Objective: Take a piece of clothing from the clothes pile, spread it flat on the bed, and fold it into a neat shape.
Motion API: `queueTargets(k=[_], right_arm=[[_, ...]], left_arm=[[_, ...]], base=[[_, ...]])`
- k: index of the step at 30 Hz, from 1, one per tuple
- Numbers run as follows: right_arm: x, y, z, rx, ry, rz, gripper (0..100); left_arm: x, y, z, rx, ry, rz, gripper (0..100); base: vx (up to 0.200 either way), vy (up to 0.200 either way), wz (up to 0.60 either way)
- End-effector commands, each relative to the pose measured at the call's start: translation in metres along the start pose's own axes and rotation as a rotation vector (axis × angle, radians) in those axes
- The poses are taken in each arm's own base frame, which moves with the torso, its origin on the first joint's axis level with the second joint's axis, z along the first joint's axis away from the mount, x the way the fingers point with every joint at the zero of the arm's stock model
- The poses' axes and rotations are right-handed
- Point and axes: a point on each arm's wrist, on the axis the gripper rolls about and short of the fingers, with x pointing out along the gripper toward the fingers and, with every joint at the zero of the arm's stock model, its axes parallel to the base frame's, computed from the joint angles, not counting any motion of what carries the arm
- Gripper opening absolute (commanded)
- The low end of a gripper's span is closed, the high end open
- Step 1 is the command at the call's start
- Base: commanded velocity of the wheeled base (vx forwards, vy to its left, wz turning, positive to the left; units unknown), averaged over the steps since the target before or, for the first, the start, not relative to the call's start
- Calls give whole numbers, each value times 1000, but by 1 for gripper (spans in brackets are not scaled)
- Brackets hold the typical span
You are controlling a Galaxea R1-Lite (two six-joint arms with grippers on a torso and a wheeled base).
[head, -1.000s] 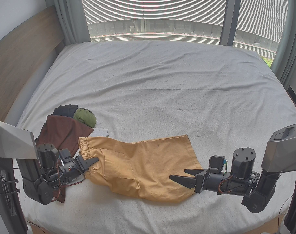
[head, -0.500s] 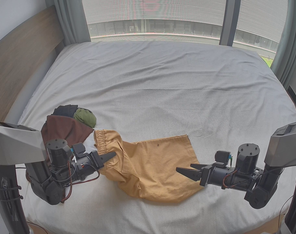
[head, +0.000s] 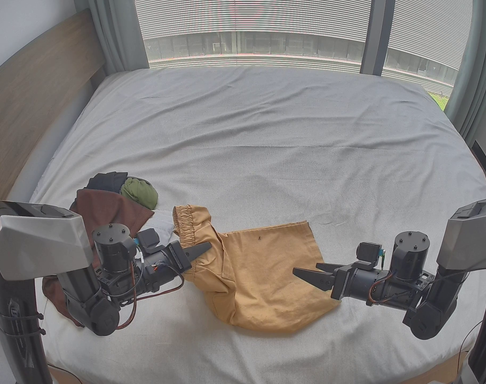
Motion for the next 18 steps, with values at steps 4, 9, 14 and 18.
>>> queueTargets(k=[4, 9, 14, 18], right_arm=[[-3, -2, 17, -15, -67, -1, 100], [-4, -11, 27, -15, -113, -28, 100], [-5, -18, 35, -17, -145, -44, 100], [-4, -20, 40, -20, -163, -46, 100]], left_arm=[[16, -15, -11, -8, 37, -58, 0], [32, -18, -25, -4, 65, -69, 0], [42, -27, -36, 9, 67, -86, 0], [49, -31, -39, 14, 74, -102, 0]], base=[[0, 0, 0], [0, 0, 0], [0, 0, 0], [0, 0, 0]])
